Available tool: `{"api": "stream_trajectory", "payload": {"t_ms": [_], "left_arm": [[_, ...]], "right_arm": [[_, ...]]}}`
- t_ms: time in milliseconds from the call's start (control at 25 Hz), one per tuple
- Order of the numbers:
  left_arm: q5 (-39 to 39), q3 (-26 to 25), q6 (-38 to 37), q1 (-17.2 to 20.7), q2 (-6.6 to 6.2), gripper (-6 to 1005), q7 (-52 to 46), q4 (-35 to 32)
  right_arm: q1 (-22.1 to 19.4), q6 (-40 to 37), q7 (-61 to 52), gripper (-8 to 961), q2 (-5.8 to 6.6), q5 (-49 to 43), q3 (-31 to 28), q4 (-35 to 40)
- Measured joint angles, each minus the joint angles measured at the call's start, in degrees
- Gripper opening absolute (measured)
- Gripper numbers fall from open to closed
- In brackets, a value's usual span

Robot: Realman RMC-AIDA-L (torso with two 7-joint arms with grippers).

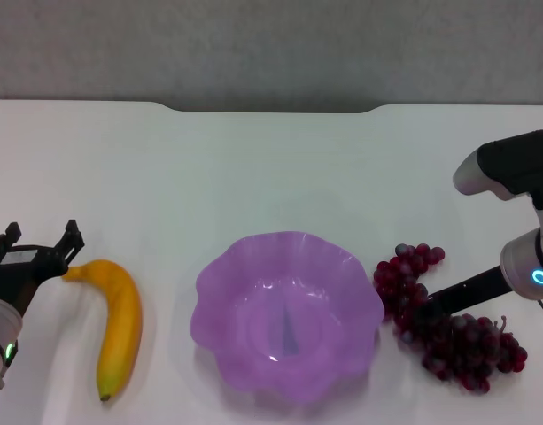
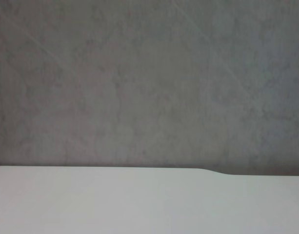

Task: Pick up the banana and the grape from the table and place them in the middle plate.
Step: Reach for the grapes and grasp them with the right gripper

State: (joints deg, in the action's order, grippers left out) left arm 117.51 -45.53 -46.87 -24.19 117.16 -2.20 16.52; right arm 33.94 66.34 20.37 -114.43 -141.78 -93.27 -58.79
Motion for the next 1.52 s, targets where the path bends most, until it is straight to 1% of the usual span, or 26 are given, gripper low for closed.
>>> {"api": "stream_trajectory", "payload": {"t_ms": [360,600,800,920,1160,1320,1520], "left_arm": [[0.00,0.00,0.09,-0.16,0.00,891,0.00,0.00],[0.00,0.00,0.14,-0.31,0.00,890,0.00,0.00],[0.00,0.00,0.21,-0.33,0.00,890,0.00,0.00],[0.00,0.00,0.21,-0.38,0.00,890,0.00,0.00],[0.00,0.00,0.26,-0.42,0.00,891,0.00,0.00],[0.00,0.00,0.30,-0.42,0.00,891,0.00,0.00],[0.00,0.00,0.30,-0.39,0.00,891,0.00,-0.09]], "right_arm": [[0.20,-0.15,0.20,640,0.00,1.50,0.80,0.75],[0.87,-0.01,0.25,839,0.00,1.53,0.90,1.76],[1.06,0.09,0.29,657,0.00,1.52,0.90,2.18],[1.08,0.31,0.32,409,0.00,1.96,1.05,2.19],[1.32,0.36,0.77,373,0.00,4.21,2.24,2.57],[1.60,0.27,0.98,368,0.00,4.24,2.09,4.68],[1.76,0.48,1.01,362,0.00,4.27,2.26,5.13]]}}
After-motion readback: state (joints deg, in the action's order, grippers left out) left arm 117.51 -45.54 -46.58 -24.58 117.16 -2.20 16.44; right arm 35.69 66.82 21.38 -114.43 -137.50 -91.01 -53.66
